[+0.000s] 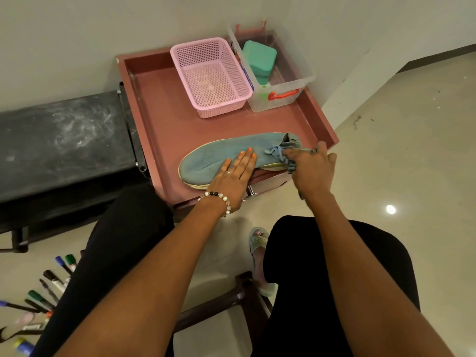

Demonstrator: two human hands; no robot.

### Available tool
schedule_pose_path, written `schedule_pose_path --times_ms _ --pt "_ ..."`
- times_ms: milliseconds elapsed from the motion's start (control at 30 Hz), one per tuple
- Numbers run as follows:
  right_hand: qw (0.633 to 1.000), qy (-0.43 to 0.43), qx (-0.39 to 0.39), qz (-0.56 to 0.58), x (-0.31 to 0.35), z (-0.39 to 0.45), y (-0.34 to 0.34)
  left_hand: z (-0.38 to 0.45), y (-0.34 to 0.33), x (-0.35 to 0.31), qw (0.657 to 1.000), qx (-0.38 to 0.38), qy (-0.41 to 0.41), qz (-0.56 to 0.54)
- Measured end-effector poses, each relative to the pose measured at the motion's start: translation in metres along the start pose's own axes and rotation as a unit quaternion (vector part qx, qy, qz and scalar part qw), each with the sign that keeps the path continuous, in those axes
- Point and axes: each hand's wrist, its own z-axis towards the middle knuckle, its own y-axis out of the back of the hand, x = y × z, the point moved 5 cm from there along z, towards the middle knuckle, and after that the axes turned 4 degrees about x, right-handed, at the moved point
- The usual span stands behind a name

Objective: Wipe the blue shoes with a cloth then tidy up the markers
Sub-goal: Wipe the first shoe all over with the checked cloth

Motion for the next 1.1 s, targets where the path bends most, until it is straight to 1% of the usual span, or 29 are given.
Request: schedule_pose_path --times_ms 133,200,267,333,400,467,633,700,767,800,867,933,1000,1033,1100 --pt "0.999 0.032 0.019 -0.024 0.049 -0.007 -0.015 -0.002 0.0 -0.004 1.0 -0.005 0.012 0.017" --pt "0.998 0.047 0.021 -0.02 0.053 -0.004 -0.016 -0.002 -0.001 -0.004 1.0 0.001 0.017 0.022" --pt "0.998 0.056 0.035 -0.006 0.04 0.0 -0.014 -0.002 -0.001 -0.004 0.999 0.005 0.021 0.028" --pt "0.999 0.027 0.038 0.001 0.013 0.003 -0.009 -0.002 -0.002 -0.004 0.999 0.009 0.02 0.028" --pt "0.999 -0.031 0.021 -0.013 -0.011 0.003 -0.002 -0.002 -0.002 -0.003 0.999 0.02 0.015 0.02" --pt "0.998 -0.049 0.011 -0.029 -0.011 0.0 -0.002 -0.001 -0.002 -0.002 0.999 0.033 0.014 0.012" --pt "0.999 0.031 0.033 -0.023 0.038 -0.005 -0.01 -0.001 -0.001 -0.003 0.999 0.046 0.014 0.026" --pt "0.997 0.066 0.042 -0.021 0.048 -0.004 -0.01 -0.002 0.0 -0.004 0.998 0.049 0.014 0.027" --pt "0.994 0.095 0.06 -0.009 0.043 -0.003 -0.008 -0.002 0.001 -0.004 0.999 0.044 0.018 0.026" --pt "0.993 0.095 0.068 -0.002 0.035 -0.001 -0.008 -0.002 0.001 -0.004 0.999 0.04 0.018 0.026" --pt "0.997 0.046 0.064 0.0 0.006 0.003 -0.004 -0.002 0.001 -0.004 0.999 0.041 0.013 0.018" --pt "0.999 -0.009 0.024 -0.021 -0.011 0.002 -0.001 -0.002 0.001 -0.003 0.999 0.051 0.006 0.005" --pt "0.998 0.004 -0.001 -0.058 0.005 -0.004 -0.001 -0.002 0.002 -0.002 0.998 0.055 0.007 0.004" --pt "0.998 0.021 0.001 -0.064 0.018 -0.006 -0.004 -0.001 0.001 -0.003 0.998 0.055 0.009 0.007" --pt "0.998 0.048 0.028 -0.042 0.04 -0.009 -0.008 -0.001 0.0 -0.003 0.998 0.058 0.012 0.018"
